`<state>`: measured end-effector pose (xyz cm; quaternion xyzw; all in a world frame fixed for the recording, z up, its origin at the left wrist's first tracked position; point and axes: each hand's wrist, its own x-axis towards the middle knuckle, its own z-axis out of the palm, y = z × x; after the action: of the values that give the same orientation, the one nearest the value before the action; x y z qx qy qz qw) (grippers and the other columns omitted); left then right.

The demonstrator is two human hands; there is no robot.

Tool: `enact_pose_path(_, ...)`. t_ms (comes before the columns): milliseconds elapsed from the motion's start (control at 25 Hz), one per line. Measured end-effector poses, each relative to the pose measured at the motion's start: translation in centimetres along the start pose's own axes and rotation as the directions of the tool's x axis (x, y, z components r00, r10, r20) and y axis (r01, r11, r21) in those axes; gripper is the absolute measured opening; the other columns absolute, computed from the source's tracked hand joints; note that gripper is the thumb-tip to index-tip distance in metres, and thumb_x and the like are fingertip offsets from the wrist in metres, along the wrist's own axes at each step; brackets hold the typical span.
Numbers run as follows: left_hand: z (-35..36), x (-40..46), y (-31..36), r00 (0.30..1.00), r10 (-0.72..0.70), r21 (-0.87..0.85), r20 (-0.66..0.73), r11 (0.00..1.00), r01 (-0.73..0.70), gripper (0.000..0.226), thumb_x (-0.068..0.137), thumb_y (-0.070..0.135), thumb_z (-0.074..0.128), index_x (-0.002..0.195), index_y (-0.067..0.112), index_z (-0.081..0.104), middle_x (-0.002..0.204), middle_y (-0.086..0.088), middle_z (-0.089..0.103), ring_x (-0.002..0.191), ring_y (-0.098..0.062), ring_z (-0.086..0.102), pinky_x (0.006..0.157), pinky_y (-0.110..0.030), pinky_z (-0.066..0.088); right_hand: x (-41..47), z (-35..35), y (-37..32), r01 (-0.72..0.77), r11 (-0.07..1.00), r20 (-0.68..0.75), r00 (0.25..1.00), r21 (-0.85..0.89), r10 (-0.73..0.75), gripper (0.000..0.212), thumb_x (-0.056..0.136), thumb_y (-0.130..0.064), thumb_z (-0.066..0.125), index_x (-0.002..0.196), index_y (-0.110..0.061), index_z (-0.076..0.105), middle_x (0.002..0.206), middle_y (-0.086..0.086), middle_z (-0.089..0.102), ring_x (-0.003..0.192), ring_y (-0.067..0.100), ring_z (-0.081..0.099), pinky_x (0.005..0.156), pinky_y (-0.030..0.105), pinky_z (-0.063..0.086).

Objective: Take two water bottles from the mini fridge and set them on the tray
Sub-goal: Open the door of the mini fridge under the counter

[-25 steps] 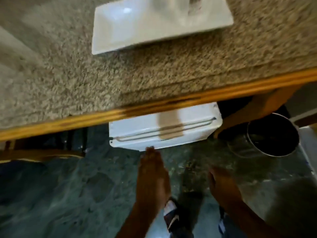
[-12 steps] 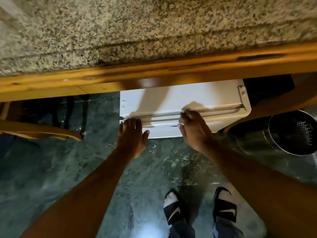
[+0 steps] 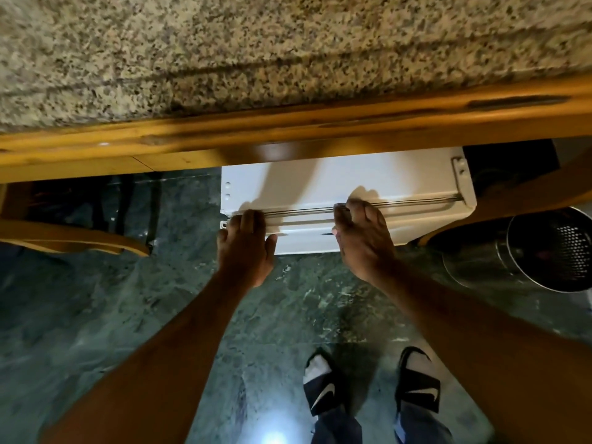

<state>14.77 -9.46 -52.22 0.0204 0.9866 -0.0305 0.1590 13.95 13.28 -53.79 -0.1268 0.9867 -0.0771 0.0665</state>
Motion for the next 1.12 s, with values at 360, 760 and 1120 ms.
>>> enact_pose_path(360,0.5,0.1,0.0,0.999,-0.035,-0.016,-0.005,0.999,0.035,0.056,0.092,0.036,0.044,0.141,0.011,0.035,0.142,-0.011,0.040,0.125,-0.036,0.039,0.094,-0.052,0.042,0.4,-0.5,-0.1,0.014,0.997,0.076,0.997,-0.079,-0.008,0.050,0.087,-0.015,0.050,0.134,-0.002,0.041,0.133,0.024,0.045,0.115,0.038,0.042,0.096,0.044,0.037)
enact_pose_path(760,0.5,0.3,-0.1,0.999,-0.037,-0.018,-0.001,0.999,0.037,0.053,0.092,0.028,0.047,0.141,0.012,0.033,0.141,-0.009,0.039,0.124,-0.034,0.040,0.091,-0.052,0.044,0.5,-0.5,-0.1,0.023,0.997,0.058,0.998,-0.072,-0.019,0.047,0.085,-0.015,0.055,0.129,-0.001,0.045,0.127,0.025,0.050,0.110,0.040,0.046,0.091,0.045,0.041)
enact_pose_path(1120,1.3,-1.7,0.6,0.997,-0.080,-0.053,-0.013,0.995,0.079,0.067,0.077,0.013,0.056,0.140,0.011,0.034,0.137,-0.011,0.043,0.120,-0.035,0.040,0.088,-0.052,0.047,-0.5,0.5,0.1,0.050,0.993,-0.011,0.999,-0.107,-0.052,0.045,0.079,-0.017,0.061,0.121,-0.004,0.053,0.117,0.020,0.057,0.101,0.037,0.051,0.086,0.044,0.043)
